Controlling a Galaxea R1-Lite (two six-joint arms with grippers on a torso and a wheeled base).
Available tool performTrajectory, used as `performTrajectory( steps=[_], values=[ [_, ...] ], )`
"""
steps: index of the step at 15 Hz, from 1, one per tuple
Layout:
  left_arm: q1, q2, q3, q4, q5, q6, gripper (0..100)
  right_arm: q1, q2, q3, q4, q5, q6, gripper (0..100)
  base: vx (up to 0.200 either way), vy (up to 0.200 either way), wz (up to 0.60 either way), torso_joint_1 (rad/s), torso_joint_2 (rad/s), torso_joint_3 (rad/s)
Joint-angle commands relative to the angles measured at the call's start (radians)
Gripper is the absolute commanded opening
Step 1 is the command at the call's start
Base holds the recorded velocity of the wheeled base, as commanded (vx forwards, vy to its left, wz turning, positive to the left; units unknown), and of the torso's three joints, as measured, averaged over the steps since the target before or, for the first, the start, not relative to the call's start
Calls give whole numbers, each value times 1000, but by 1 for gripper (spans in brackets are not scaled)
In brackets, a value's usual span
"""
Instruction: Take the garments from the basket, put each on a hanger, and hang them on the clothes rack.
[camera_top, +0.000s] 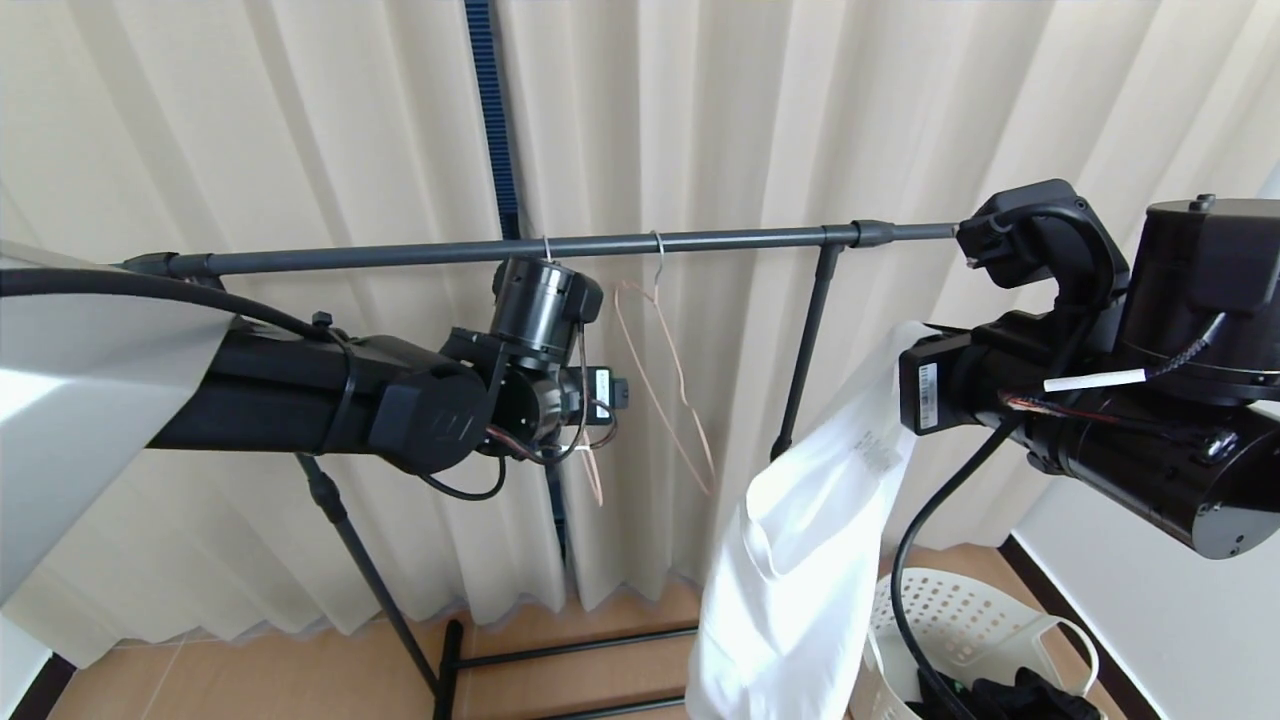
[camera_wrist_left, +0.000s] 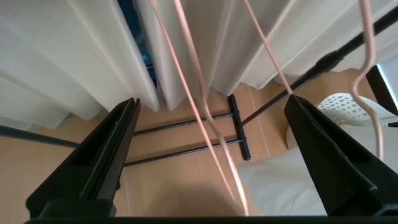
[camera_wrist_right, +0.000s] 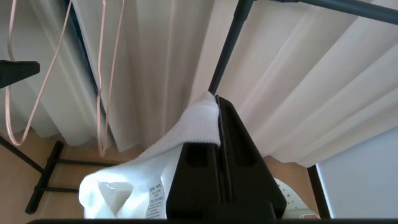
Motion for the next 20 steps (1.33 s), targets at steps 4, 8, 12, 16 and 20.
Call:
performTrajectory(
  steps=[4,8,12,16,20],
  values=[
    [23,79,-53,-4,0,-2,100,0,3,1,0,0,0,0,0,0,0,0,0,0],
    [30,154,-127,-3,0,0,100,0,6,1,0,0,0,0,0,0,0,0,0,0],
    [36,196,-153,-3,0,0,100,0,5,1,-2,1,0,0,0,0,0,0,0,0],
    [40,199,-153,-4,0,-3,0,0,8,6,-2,1,0,0,0,0,0,0,0,0],
    [36,185,-145,-4,23,-3,0,0,8,6,-2,1,0,0,0,0,0,0,0,0]
  ],
)
